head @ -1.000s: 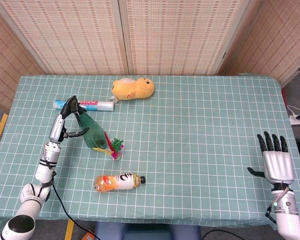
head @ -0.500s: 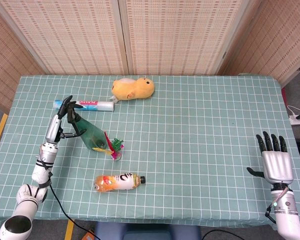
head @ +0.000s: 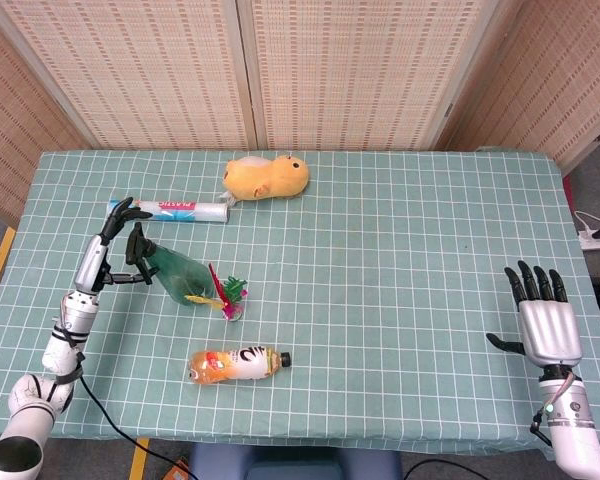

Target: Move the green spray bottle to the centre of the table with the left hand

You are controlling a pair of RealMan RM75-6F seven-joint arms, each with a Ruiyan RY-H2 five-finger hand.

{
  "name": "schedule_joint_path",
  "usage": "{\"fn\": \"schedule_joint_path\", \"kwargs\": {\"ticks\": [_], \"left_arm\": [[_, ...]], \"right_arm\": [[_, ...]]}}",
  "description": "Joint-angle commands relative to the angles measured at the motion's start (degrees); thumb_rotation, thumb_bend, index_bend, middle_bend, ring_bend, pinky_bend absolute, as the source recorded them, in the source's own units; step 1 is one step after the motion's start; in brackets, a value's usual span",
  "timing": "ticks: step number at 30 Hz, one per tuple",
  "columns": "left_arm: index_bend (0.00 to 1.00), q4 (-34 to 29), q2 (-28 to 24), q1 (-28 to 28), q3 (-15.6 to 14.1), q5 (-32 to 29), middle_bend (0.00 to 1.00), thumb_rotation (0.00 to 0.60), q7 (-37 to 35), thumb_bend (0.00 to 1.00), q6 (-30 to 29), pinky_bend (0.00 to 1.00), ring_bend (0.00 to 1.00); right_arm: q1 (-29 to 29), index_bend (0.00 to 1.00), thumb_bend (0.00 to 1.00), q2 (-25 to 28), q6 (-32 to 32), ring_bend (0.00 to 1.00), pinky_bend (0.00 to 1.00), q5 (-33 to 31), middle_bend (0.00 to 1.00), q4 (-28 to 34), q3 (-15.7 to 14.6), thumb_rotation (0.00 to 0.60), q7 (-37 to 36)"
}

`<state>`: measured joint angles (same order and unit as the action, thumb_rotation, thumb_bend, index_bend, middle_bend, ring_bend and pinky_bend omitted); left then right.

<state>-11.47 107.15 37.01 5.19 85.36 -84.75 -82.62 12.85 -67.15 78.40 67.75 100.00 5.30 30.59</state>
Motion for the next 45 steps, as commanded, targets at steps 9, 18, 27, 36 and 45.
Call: {"fn": "schedule_joint_path", "kwargs": {"ticks": [9,18,27,36,45], "left_arm": [[0.00,-3.2,-4.3,-3.6,-4.1,4.1,0.21,0.600,-0.1,0.09,-4.6,0.01,0.12],[0.00,-2.3,-5.9,-4.5,-3.9,2.9,0.21,0.600,3.2,0.10,1.6,0.01,0.12],[0.00,-3.1,-7.4,-3.9,-0.1,-2.6,0.21,0.600,5.4,0.14,16.5,0.01,0.12],[0.00,-6.1,-10.5,-1.7,3.8,-6.8,0.16,0.600,19.4,0.36,23.7,0.02,0.09],[0.32,-28.2,-25.8,-3.5,-0.8,-2.7,0.32,0.600,58.7,0.36,19.7,0.10,0.25]], "right_arm": [[-0.1,0.09,0.00,-0.2,-0.3,0.00,0.00,1.9,0.00,-1.0,0.0,0.600,-3.2],[-0.2,0.09,0.00,0.0,-0.5,0.00,0.00,3.1,0.00,-1.3,-0.1,0.600,-5.0],[-0.4,0.09,0.00,0.4,-0.8,0.00,0.00,6.3,0.00,-2.4,-0.5,0.600,-10.0],[-0.7,0.09,0.00,1.2,-0.6,0.00,0.00,11.4,0.00,-4.6,-1.2,0.600,-18.8],[-1.2,0.14,0.00,0.8,0.3,0.00,0.00,13.2,0.00,-6.8,-1.2,0.600,-20.7]]}}
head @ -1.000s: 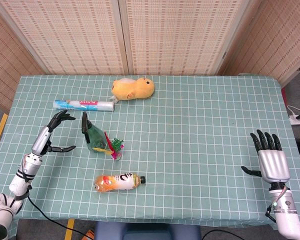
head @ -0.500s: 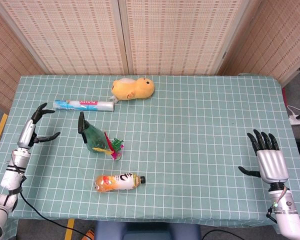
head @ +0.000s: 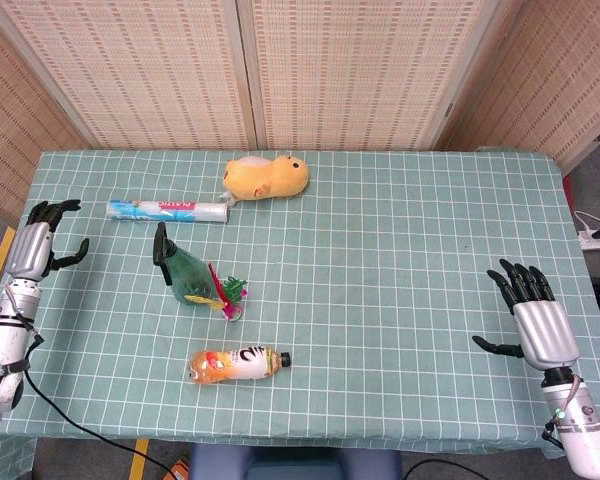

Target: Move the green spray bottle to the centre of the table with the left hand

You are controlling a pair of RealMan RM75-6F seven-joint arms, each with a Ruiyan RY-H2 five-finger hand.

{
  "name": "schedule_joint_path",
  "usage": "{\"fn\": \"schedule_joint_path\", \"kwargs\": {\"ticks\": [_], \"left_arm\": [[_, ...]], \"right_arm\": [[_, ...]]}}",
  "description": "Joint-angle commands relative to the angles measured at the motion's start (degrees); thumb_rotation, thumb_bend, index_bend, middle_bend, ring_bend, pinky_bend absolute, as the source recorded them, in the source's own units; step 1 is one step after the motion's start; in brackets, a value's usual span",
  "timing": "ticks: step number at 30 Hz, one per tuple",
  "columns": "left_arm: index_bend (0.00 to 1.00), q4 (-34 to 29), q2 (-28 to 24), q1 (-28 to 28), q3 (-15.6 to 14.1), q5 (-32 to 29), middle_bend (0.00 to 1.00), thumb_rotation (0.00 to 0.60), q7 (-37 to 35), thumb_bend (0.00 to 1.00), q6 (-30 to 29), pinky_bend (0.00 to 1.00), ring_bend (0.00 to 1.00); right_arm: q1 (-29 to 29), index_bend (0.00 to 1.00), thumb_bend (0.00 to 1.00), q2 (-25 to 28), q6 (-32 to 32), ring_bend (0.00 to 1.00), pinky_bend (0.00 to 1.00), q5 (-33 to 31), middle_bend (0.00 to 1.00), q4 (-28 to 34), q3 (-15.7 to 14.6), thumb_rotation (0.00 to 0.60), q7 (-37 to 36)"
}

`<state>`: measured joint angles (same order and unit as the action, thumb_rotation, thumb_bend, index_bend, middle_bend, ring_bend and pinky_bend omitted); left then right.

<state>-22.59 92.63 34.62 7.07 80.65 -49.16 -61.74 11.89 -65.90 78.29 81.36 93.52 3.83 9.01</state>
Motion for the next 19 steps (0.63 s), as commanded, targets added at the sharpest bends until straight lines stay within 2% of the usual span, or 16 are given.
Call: {"fn": "schedule_joint_path", "kwargs": {"ticks": [1,4,7,9,11,14,19], "left_arm": [[0.31,-22.0,-14.0,-1.5,-2.9,1.7,0.31,0.600,28.3,0.35,-0.9,0.12,0.25],[0.18,-42.1,-23.7,-4.0,-2.0,-4.0,0.19,0.600,46.8,0.27,0.6,0.09,0.13],[0.08,-58.8,-29.6,-7.1,-0.5,-11.1,0.11,0.600,56.8,0.20,-1.8,0.07,0.04],[0.06,-66.8,-31.6,-9.2,0.0,-14.4,0.10,0.600,62.2,0.19,-5.6,0.06,0.02],[0.06,-71.1,-32.1,-11.0,0.0,-15.8,0.10,0.600,65.9,0.19,-9.5,0.04,0.01],[0.07,-73.9,-32.1,-12.8,-0.3,-16.7,0.10,0.600,68.6,0.19,-12.6,0.02,0.01],[0.07,-76.5,-32.6,-14.4,-1.2,-18.7,0.10,0.600,69.0,0.19,-12.1,0.02,0.01]], "right_arm": [[-0.2,0.14,0.00,-0.5,0.3,0.00,0.00,-0.3,0.00,-0.3,0.2,0.600,0.8],[0.0,0.14,0.00,-0.4,0.1,0.00,0.00,0.9,0.00,-0.9,-0.1,0.600,0.3],[0.0,0.14,0.00,-0.4,0.4,0.00,0.00,1.9,0.00,-1.7,-0.2,0.600,-0.3],[0.0,0.15,0.00,-0.5,0.7,0.00,0.00,2.8,0.00,-2.2,-0.4,0.600,-0.7],[0.0,0.15,0.00,-0.5,0.9,0.00,0.00,3.3,0.00,-2.6,-0.5,0.600,-1.0],[0.0,0.15,0.00,-0.7,1.0,0.00,0.00,3.6,0.00,-2.8,-0.5,0.600,-1.3],[0.0,0.15,0.00,-0.6,0.6,0.00,0.00,3.3,0.00,-2.7,-0.3,0.600,-1.5]]}}
